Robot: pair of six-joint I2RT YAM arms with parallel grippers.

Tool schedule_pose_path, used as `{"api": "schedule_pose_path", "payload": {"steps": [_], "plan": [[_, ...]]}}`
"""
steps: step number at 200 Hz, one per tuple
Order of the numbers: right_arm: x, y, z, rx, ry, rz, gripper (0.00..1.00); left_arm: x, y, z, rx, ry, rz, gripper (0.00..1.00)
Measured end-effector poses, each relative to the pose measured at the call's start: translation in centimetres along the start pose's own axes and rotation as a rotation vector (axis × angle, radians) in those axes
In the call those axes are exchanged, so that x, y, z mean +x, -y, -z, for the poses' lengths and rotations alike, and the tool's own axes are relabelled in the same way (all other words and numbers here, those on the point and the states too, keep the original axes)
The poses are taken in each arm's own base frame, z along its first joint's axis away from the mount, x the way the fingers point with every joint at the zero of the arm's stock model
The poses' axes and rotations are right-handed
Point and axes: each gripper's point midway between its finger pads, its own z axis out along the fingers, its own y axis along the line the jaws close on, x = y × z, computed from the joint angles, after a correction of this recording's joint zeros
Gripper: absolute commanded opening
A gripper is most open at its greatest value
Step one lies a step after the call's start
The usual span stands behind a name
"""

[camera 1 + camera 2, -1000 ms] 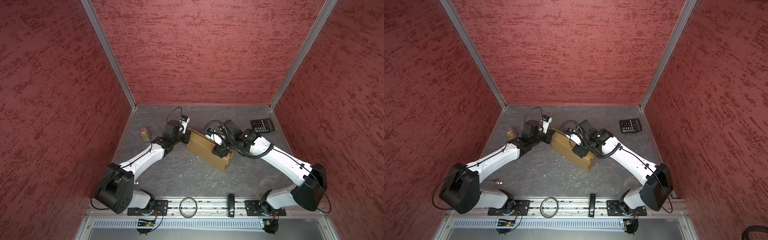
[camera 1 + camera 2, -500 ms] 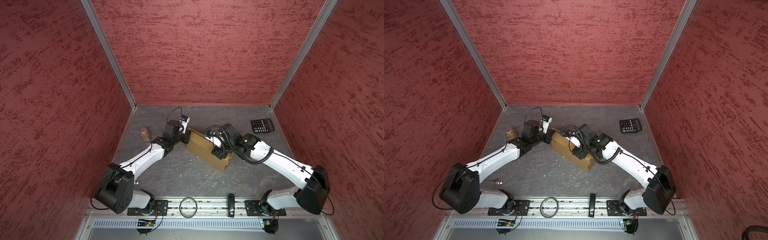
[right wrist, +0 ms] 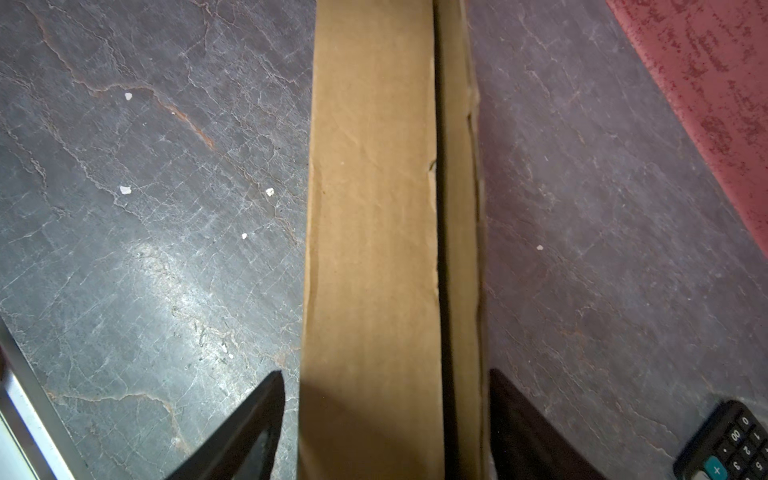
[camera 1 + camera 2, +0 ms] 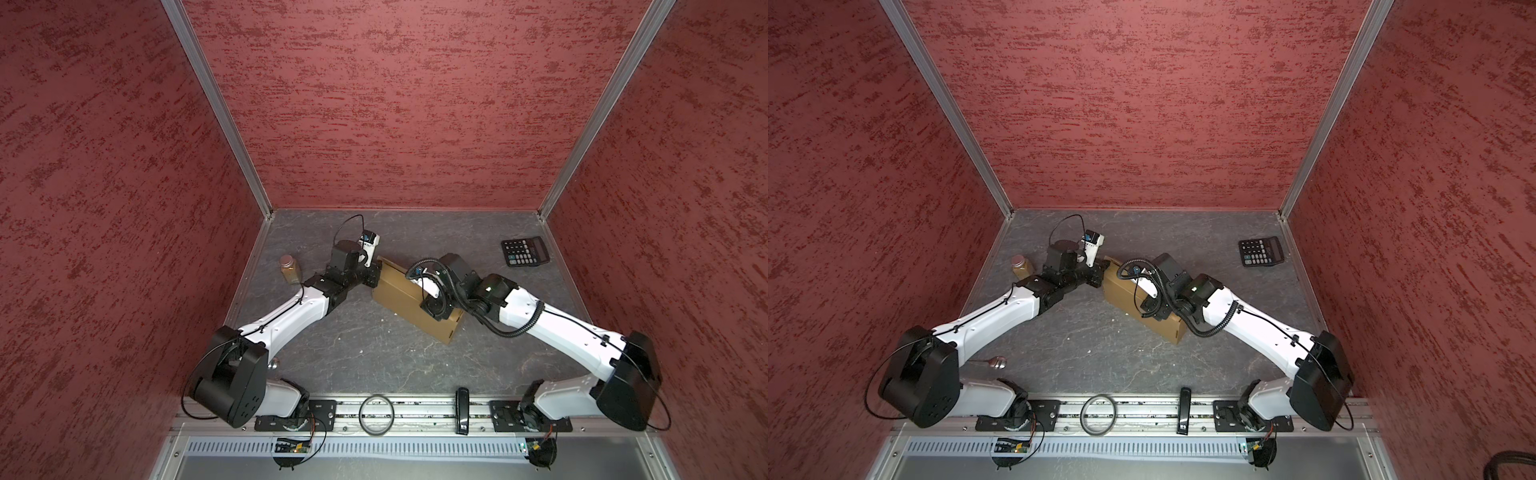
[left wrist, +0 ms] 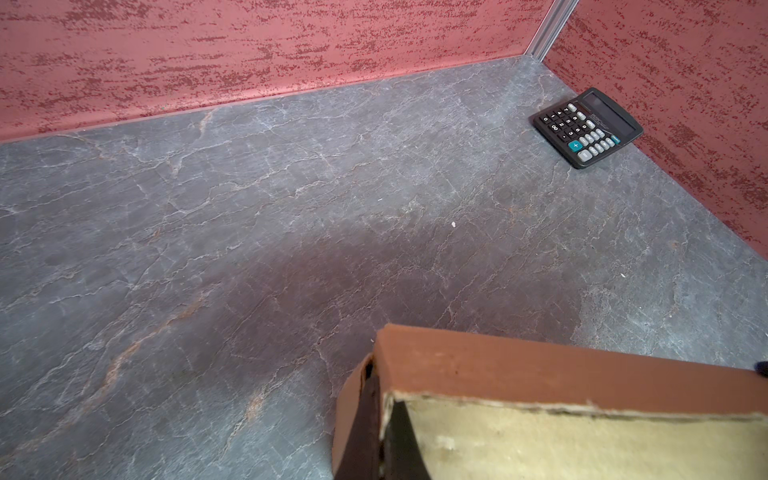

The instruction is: Fold the paper box

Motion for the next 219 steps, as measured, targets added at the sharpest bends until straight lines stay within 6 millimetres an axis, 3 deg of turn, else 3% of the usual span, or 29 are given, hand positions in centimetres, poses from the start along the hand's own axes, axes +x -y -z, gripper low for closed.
{"api": "schedule_pose_path", "payload": {"steps": [151,219], "plan": [[-0.26,0.22,-0.29,0.095,0.084,0.041,0.73,0.12,-0.05,-0.11,0.000,0.011,0.006,0.00],[-0.74,-0.09,-0.21,0.109,0.099,0.052,0.70,0.19,-0.11,-0.12,-0.002,0.019,0.009,0.07]]}}
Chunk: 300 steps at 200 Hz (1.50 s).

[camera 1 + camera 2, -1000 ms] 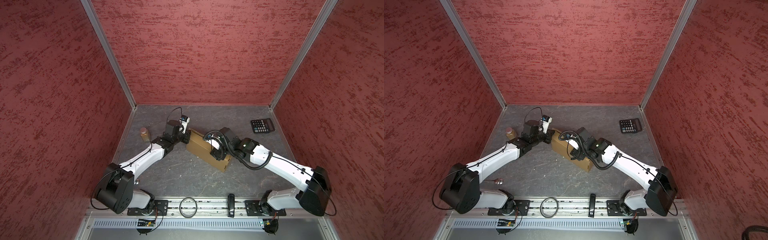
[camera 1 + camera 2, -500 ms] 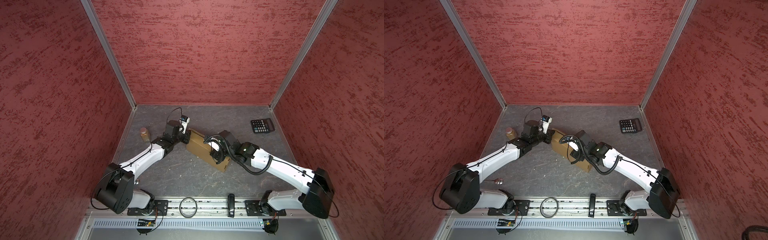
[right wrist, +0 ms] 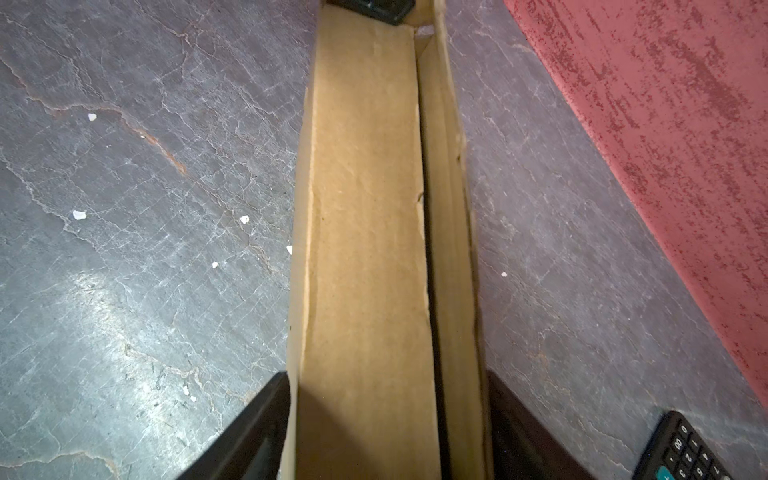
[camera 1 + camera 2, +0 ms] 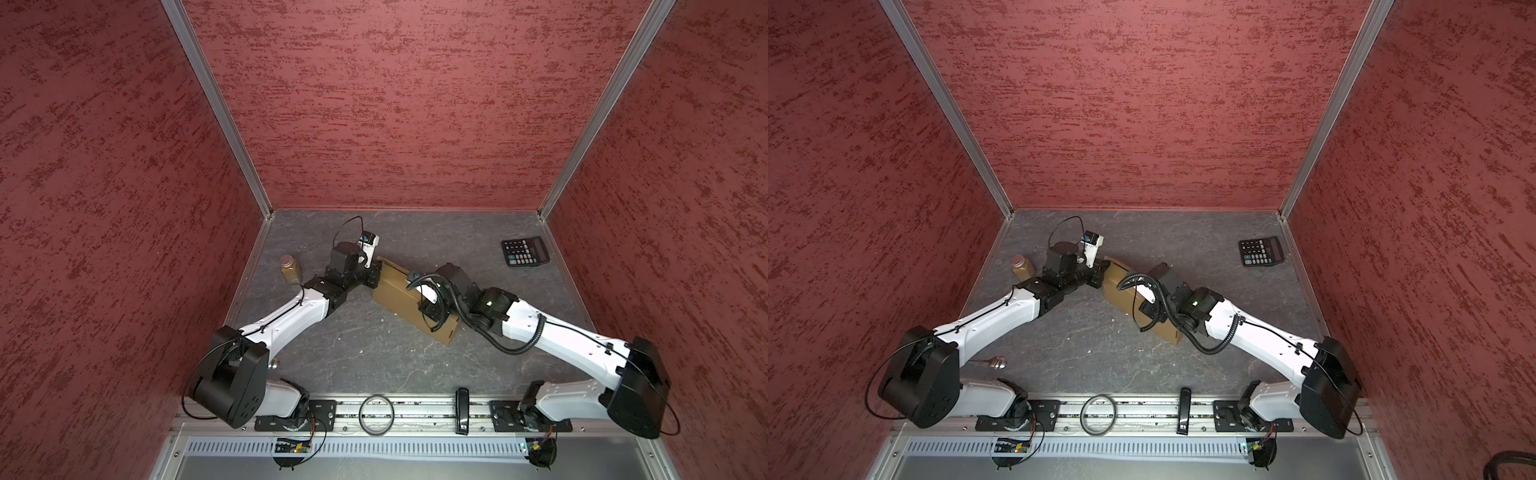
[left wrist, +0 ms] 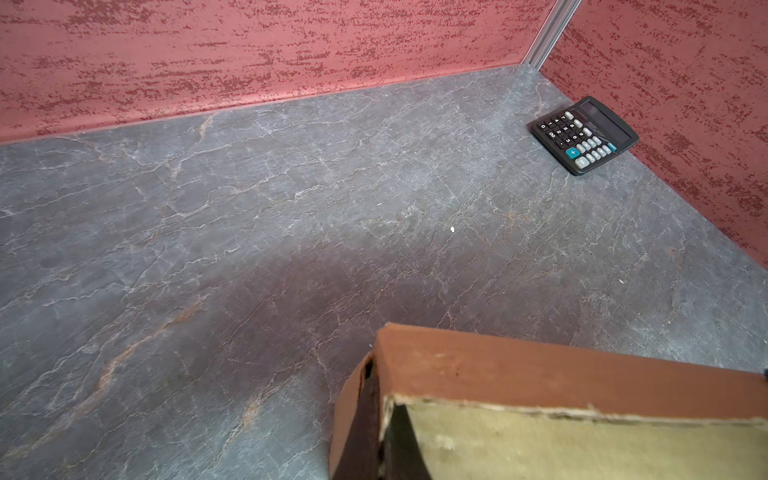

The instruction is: Fold the paper box

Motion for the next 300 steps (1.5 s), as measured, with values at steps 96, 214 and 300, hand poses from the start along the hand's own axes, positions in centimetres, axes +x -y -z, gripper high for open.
{"api": "schedule_pose_path", "payload": {"steps": [96,214,300], "plan": [[-0.1,-0.4,-0.3,0.052,0.006,0.012,0.62,0.2,-0.1,0.2,-0.010,0.001,0.007,0.07],[-0.5,0.0,-1.0,0.093,0.045,-0.030,0.59,0.5,-0.2,0.7,-0.015,0.009,0.014,0.27],[-0.9,0.1,-1.6,0.105,0.050,-0.059,0.59,0.8,-0.2,1.5,-0.017,0.003,0.014,0.41]]}}
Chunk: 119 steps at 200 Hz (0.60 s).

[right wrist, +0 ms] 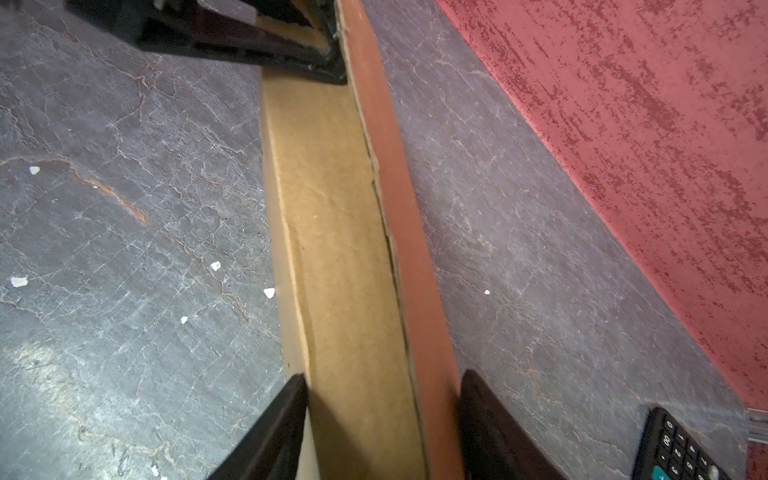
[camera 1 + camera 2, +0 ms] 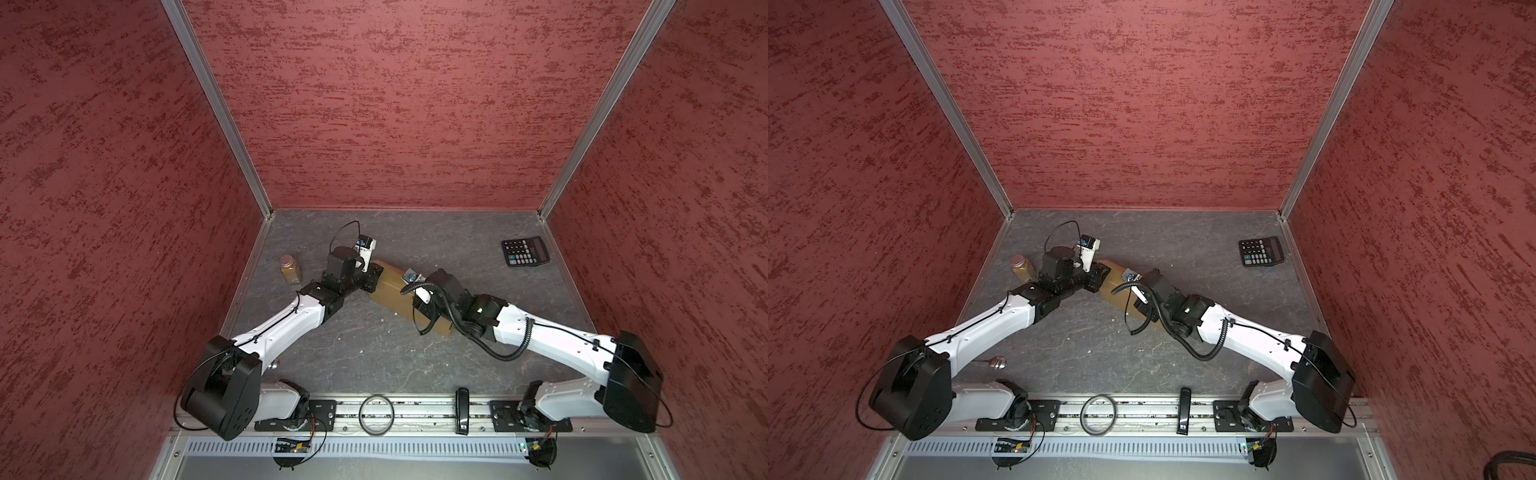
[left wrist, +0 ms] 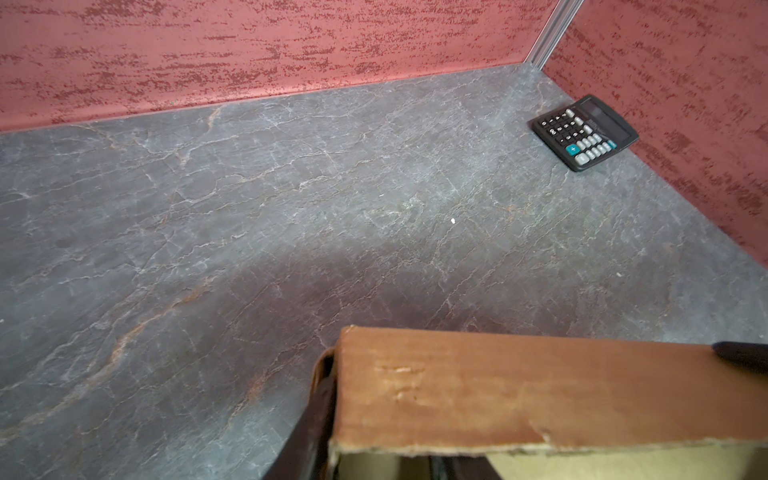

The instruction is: Fold the paper box

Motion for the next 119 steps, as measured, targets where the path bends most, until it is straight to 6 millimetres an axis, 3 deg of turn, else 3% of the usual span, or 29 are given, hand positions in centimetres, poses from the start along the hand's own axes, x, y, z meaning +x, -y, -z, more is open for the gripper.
{"api": "schedule_pose_path", "payload": {"steps": [119], "plan": [[-0.3,-0.3,-0.4,-0.003,0.004,-0.011,0.58,0.9,0.1,1.9,-0.006,-0.036,0.008,0.52]]}}
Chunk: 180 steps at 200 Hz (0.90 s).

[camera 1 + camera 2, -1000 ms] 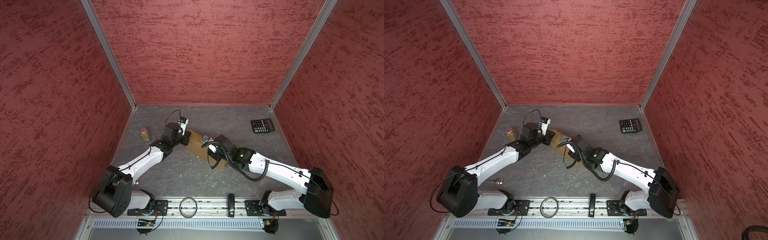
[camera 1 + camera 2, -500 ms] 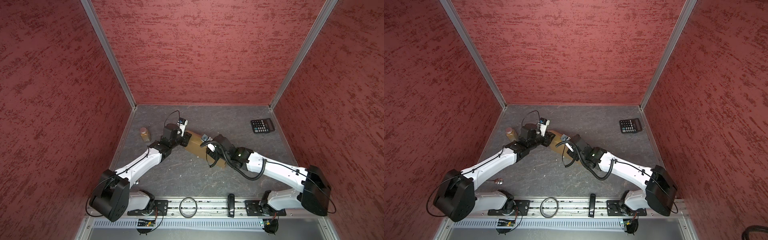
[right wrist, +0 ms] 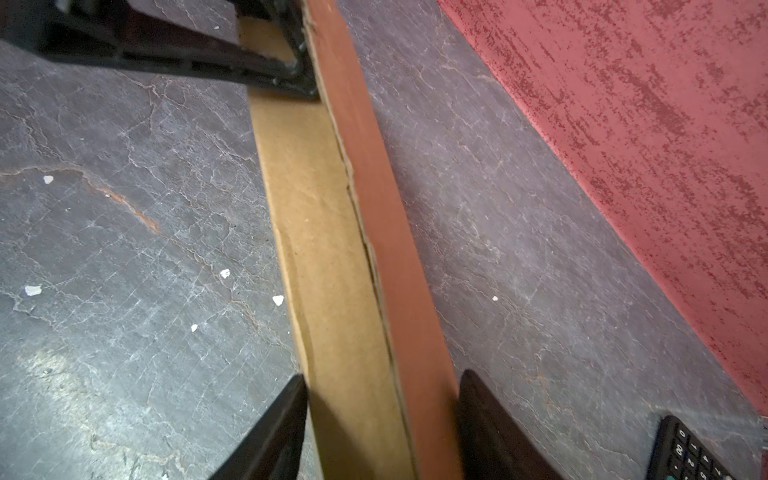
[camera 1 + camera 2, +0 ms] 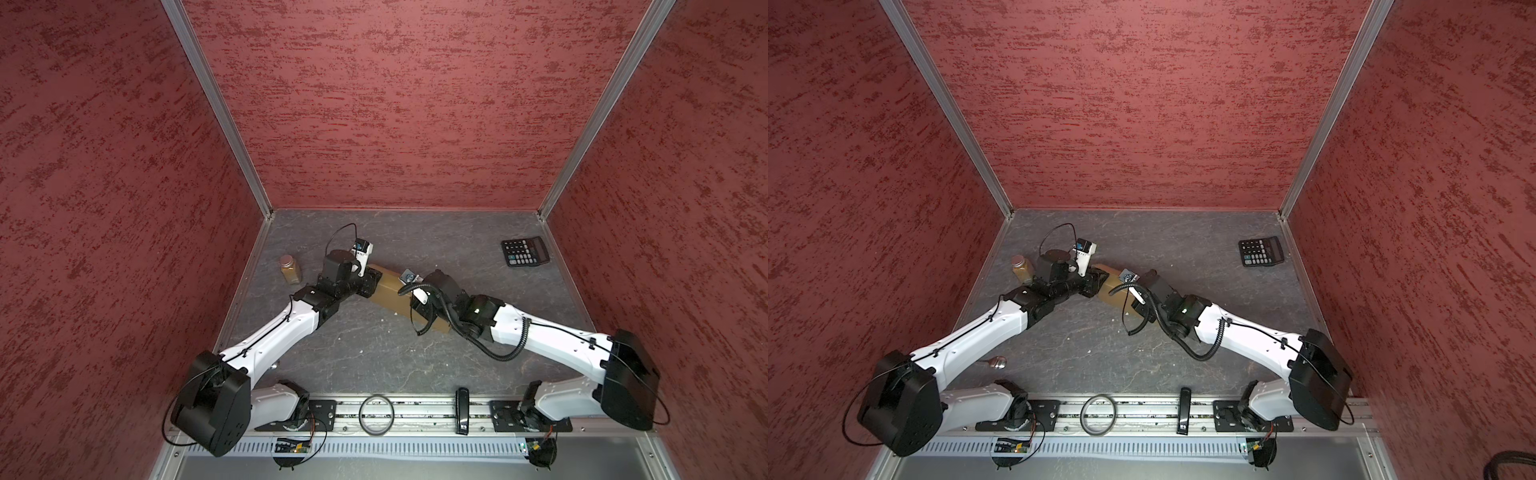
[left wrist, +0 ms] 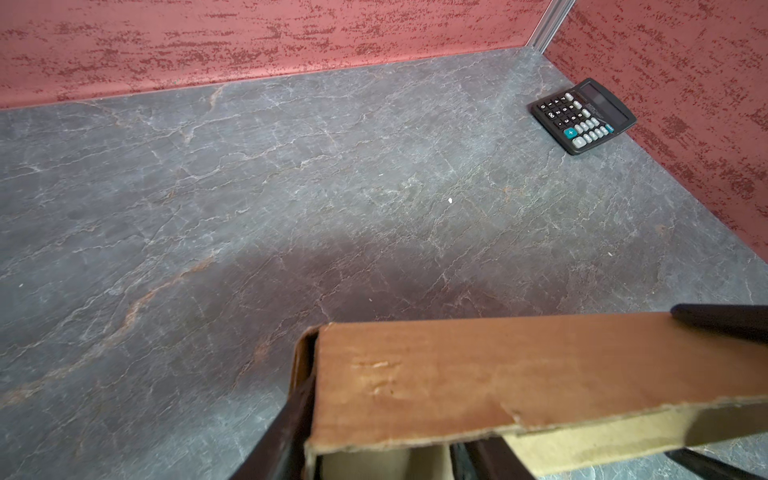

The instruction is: Fold the paper box

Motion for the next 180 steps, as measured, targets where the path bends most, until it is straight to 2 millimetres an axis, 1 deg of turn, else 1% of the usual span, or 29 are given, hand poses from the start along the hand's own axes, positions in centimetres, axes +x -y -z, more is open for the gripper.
{"api": "schedule_pose_path", "payload": {"steps": [60,125,180], "plan": [[-0.2,0.2,-0.4,-0.001,-0.003,-0.010,0.57,0.1,-0.1,0.1,-0.008,-0.006,0.001,0.53],[-0.2,1.1,-0.7,-0.004,0.000,-0.034,0.57,0.0,-0.1,0.2,-0.008,-0.011,0.002,0.56],[-0.4,1.6,-1.4,-0.001,-0.001,-0.051,0.57,0.2,-0.1,1.2,-0.012,-0.023,0.005,0.56]]}}
